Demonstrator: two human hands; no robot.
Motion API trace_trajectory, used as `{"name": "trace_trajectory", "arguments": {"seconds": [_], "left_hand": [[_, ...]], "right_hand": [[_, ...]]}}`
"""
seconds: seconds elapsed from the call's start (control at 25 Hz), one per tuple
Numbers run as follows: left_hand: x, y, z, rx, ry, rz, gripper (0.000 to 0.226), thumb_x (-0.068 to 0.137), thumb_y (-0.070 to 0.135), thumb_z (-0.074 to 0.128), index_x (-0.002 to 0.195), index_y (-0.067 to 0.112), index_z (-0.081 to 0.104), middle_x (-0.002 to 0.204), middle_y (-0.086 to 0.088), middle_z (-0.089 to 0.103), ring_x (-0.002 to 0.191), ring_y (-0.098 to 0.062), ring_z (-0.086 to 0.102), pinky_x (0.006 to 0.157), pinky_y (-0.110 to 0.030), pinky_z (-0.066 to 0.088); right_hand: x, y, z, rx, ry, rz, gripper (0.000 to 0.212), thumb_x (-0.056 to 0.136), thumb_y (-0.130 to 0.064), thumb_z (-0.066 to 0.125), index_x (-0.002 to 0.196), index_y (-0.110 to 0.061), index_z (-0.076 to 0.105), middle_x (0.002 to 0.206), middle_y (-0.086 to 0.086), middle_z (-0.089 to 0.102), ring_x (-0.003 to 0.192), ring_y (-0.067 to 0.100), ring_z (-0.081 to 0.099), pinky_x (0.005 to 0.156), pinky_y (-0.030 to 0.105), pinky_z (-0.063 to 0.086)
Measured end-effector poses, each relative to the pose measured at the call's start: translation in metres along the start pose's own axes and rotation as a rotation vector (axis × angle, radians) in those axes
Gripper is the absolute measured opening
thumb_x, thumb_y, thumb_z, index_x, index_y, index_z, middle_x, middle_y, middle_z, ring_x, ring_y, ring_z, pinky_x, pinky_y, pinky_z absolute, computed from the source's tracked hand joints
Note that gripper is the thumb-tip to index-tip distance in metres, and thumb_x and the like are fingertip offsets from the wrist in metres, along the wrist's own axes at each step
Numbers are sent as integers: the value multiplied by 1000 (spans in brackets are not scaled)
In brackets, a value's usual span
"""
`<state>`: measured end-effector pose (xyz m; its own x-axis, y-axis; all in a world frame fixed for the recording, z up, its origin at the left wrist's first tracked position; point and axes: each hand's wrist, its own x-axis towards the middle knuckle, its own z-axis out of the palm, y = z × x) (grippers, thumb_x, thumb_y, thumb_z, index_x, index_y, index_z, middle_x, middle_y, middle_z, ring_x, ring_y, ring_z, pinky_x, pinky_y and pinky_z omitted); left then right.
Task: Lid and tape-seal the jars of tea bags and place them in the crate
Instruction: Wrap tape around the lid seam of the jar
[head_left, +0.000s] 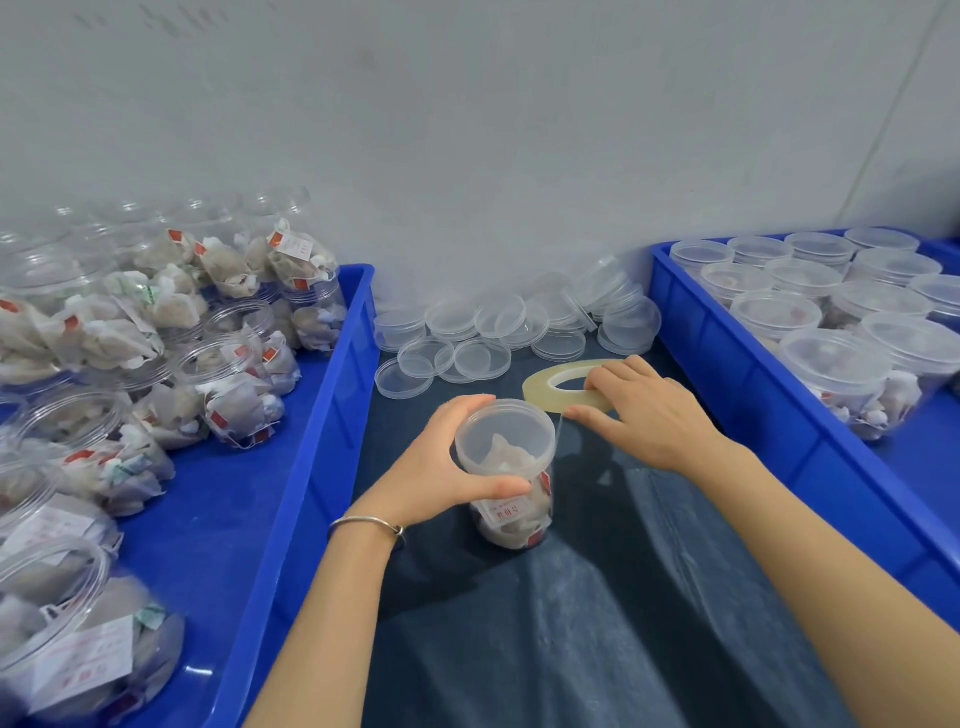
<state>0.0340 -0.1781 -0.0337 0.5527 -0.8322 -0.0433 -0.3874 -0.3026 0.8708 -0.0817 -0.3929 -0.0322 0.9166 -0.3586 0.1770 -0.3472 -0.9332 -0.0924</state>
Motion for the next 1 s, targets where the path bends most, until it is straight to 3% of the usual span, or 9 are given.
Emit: {"name": "trace_trajectory", "arguments": {"seconds": [0.12,0.2,0.28,0.36,0.44,0.56,0.76,1.0], "left_hand": [[-2,19,-7,322,-149,-88,88,80,38,73,147,42,17,142,13,17,135,-8,21,103,-29,29],[2,36,5,557,-207,-132,85,83,41,66,148,44,11,153,6,7,144,-20,3,111,-47,23],[10,53,28,659,-118,-188,84,80,61,60,147,37,17,156,0,10,145,-29,-1,109,-66,14],[17,60,52,704,51,-214,72,84,69,46,140,27,31,149,-3,25,142,-34,8,105,-71,13],[18,52,66,826,220,-161,53,92,60,39,131,23,39,141,-2,34,138,-33,19,105,-66,17],[17,34,68,844,416,-10,41,92,56,41,121,27,47,128,4,45,127,-23,35,104,-46,27],[18,26,65,762,460,109,33,90,52,44,112,31,56,119,10,52,116,-17,43,95,-35,30],[21,29,68,750,493,60,24,88,44,46,105,32,58,112,12,53,111,-15,44,88,-33,28]], "right_hand": [[-3,0,-1,3,1,7,45,89,-64,28,93,-23,45,98,-16,38,101,10,38,69,29,31],[-5,1,-2,7,9,19,43,89,-64,29,88,-23,42,98,-17,37,100,10,37,71,30,31],[-8,1,-4,21,21,27,44,89,-64,30,87,-22,42,98,-17,37,96,8,34,73,31,33],[-10,2,-6,17,30,33,47,89,-65,30,91,-21,47,99,-18,38,95,6,32,74,31,35],[-11,3,-7,-13,32,35,49,89,-65,29,95,-21,50,100,-17,39,99,8,36,74,31,35],[-13,4,-7,-38,28,37,52,88,-67,27,96,-21,50,100,-18,38,105,10,40,74,30,35],[-11,-1,-5,-26,24,36,58,84,-70,22,98,-21,50,106,-15,46,107,10,40,75,30,35],[-19,-7,-8,44,85,67,47,88,-65,34,95,-22,51,106,-13,51,100,9,38,74,33,41]]}}
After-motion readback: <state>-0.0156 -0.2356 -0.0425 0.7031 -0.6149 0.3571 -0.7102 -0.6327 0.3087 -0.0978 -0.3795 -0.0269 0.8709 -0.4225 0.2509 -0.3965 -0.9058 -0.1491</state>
